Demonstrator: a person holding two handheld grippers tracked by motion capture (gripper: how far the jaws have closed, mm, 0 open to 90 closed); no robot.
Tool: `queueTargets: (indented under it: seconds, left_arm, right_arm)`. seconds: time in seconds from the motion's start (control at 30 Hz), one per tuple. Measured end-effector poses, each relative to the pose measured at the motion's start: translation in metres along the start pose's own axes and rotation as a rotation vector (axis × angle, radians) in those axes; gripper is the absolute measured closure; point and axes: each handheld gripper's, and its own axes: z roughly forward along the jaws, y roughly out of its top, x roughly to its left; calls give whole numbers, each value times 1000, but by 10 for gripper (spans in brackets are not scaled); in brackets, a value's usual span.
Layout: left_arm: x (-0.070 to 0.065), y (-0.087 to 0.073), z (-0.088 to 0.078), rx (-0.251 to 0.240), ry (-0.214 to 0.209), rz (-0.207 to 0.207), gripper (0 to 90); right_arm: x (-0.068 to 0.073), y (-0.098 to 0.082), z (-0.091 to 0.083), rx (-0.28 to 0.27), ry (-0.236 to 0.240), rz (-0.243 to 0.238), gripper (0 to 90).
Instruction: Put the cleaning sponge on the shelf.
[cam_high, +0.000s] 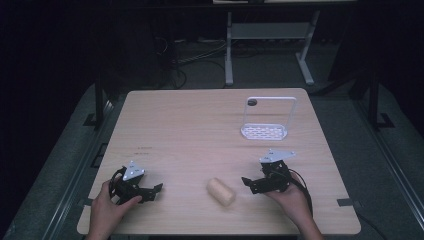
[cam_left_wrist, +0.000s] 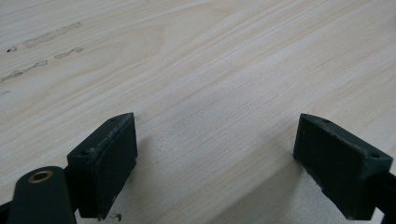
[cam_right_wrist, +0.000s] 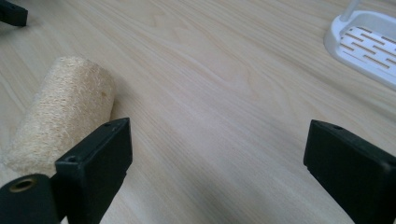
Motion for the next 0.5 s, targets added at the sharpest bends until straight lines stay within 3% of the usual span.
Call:
queueTargets:
  seconds: [0.5]
  left_arm:
    - [0,0,0,0,0,0,130]
  right_arm:
    - [7,10,5,-5,24,-12,77]
